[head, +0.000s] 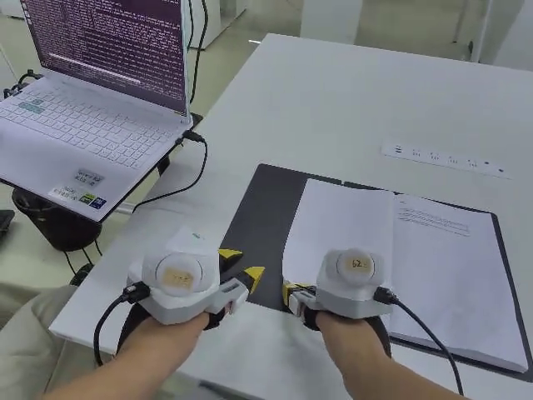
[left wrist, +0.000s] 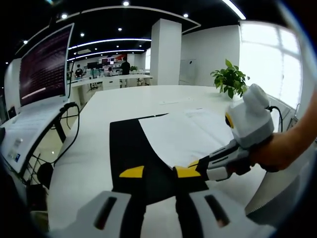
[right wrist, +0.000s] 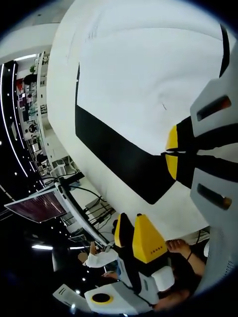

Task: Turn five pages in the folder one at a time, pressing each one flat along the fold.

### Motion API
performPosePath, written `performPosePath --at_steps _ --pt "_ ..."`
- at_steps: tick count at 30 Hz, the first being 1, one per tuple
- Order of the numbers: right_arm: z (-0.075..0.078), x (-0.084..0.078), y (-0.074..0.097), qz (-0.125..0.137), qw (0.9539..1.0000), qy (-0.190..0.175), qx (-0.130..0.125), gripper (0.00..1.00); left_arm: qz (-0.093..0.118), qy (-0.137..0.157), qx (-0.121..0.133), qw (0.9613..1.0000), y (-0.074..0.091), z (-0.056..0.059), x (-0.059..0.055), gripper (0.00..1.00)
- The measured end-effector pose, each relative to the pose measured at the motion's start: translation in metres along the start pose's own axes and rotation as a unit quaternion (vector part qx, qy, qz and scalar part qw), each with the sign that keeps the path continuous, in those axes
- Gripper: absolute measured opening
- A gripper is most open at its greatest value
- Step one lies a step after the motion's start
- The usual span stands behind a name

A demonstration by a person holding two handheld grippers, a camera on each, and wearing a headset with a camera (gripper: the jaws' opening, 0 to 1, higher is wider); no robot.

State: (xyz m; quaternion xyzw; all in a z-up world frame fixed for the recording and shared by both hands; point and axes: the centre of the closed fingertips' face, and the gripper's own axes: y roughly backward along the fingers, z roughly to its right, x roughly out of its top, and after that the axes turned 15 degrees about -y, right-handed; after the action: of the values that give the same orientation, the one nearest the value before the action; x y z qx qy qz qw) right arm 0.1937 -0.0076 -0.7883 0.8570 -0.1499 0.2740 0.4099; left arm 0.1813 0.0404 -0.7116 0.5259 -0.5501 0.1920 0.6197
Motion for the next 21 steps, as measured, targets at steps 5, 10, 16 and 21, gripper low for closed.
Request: performPosePath --at_steps 5,10,16,21 --pt "-0.001 -0.003 0.0 0.002 0.9999 -0.013 -0.001 0.0 -0.009 -0.003 -0.008 0.9999 -0.007 0.006 -0.004 0.2" --pt "-0.007 -0.006 0.001 0.003 0.9999 -0.005 0.011 0.05 -0.014 -0.006 -0.015 0.9998 -0.016 0.01 -0.007 0.2" --pt "-0.012 -0.007 0.01 0.013 0.9997 0.005 0.021 0.04 -0.019 -0.009 -0.024 0.9995 -0.029 0.016 -0.007 0.2" --pt "-0.009 -0.007 0.022 0.02 0.9994 0.017 0.022 0.04 -0.022 -0.009 -0.033 0.9992 -0.038 0.024 -0.005 0.2"
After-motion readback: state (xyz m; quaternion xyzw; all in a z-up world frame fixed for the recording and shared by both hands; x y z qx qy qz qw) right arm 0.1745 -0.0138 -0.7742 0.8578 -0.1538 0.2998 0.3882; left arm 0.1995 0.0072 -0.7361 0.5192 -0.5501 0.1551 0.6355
